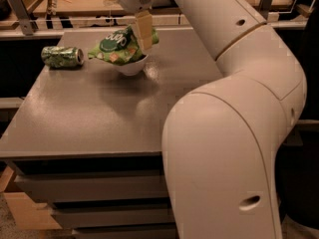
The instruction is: Pick green rice chip bag from white bowl and place on counter
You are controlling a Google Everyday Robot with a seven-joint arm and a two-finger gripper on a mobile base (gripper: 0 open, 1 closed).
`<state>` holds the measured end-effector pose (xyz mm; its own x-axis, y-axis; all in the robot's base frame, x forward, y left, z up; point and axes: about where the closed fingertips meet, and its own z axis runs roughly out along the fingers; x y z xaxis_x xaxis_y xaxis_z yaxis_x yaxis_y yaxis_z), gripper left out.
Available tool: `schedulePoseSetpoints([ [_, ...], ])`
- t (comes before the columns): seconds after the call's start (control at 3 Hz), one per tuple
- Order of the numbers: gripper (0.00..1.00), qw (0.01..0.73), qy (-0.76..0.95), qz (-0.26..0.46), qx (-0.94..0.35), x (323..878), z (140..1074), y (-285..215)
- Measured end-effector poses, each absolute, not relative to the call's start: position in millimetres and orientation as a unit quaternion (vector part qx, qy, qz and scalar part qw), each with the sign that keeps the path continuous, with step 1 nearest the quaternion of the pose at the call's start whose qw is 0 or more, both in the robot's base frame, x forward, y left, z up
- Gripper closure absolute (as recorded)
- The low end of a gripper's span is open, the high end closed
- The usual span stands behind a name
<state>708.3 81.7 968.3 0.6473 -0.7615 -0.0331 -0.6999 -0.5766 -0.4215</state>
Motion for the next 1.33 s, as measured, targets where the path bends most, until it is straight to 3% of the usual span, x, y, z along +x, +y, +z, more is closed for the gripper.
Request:
schedulePoseSetpoints([
  [1.33, 0.00, 0.193, 0.419, -0.034, -0.887, 710, 935, 95],
])
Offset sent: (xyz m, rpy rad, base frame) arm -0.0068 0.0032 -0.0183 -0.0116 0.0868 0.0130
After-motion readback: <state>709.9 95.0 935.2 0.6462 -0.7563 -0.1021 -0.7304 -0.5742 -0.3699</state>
